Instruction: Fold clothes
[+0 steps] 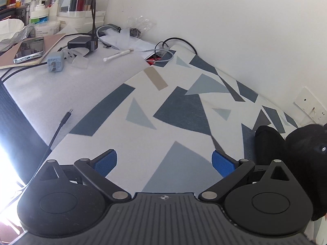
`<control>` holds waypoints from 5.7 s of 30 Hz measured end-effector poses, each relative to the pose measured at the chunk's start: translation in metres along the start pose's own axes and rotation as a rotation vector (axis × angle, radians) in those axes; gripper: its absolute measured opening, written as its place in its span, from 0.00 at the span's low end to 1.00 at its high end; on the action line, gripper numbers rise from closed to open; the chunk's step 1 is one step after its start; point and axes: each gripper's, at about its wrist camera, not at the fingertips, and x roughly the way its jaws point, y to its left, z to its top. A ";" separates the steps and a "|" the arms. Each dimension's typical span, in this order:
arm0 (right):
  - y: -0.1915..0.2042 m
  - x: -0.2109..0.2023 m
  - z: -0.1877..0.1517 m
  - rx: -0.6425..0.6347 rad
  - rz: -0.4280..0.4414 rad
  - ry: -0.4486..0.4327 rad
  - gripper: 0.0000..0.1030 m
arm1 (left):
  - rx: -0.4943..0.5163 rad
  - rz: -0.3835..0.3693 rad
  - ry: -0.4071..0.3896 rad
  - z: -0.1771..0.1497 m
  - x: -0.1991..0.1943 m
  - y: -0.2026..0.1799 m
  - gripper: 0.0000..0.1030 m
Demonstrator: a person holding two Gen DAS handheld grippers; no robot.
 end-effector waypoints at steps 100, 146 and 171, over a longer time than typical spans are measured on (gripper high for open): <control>-0.136 -0.026 -0.037 0.311 -0.172 0.165 0.99 | 0.487 -0.273 0.085 0.020 0.057 -0.223 0.91; -0.136 -0.001 -0.073 0.290 -0.181 0.219 0.99 | 0.410 -0.303 0.322 0.001 0.102 -0.183 1.00; -0.127 -0.036 -0.052 0.140 0.288 0.107 0.17 | 0.072 -0.113 0.178 -0.059 0.010 -0.182 0.34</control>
